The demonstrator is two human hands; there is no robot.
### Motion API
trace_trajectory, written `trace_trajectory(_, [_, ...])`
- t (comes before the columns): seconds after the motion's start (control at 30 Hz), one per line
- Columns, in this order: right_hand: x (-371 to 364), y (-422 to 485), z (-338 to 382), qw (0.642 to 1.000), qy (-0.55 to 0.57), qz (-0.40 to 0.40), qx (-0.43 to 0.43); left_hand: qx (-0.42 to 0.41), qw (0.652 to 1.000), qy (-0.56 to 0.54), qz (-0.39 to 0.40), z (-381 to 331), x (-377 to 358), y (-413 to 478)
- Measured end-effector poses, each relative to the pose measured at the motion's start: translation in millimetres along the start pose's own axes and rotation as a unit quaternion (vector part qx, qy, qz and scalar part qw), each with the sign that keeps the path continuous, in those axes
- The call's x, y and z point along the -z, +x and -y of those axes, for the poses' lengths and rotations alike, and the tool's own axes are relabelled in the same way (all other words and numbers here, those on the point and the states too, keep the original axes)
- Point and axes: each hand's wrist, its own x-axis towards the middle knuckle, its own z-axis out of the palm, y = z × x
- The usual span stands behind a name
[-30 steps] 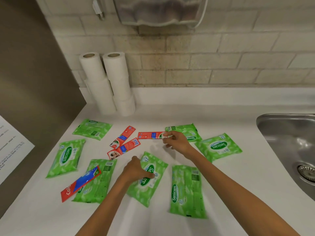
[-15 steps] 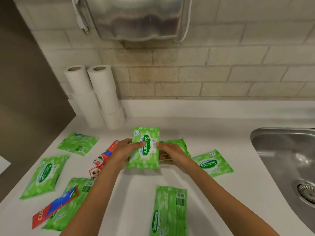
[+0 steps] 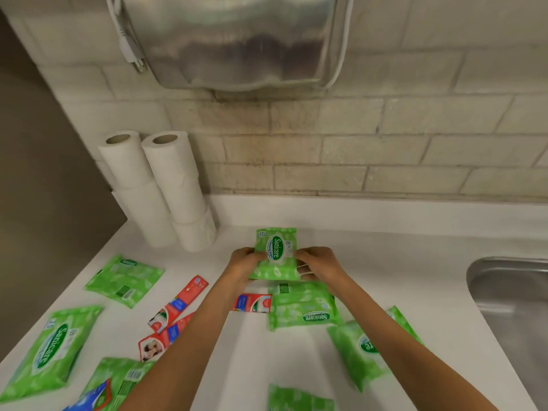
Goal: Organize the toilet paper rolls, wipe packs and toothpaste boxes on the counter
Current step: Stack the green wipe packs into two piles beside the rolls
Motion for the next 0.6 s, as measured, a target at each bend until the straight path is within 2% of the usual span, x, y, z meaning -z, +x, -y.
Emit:
trace_trajectory(0.17, [20,29,-3,0.995,-0.084,-0.056,0.027,-0.025,0.999,0.030,-0.021,0,-10,35])
trace_trajectory(0.37, [26,47,-9,0.982,-0.171,-0.068,0.042,-0.039,0.993,0.101,-0.055,9,-21,59])
trace_trajectory(0.6, [16,54,-15,0.955,-0.289,-0.037,0.063,-0.115,0.948,0.285,-0.087,22,-19,64])
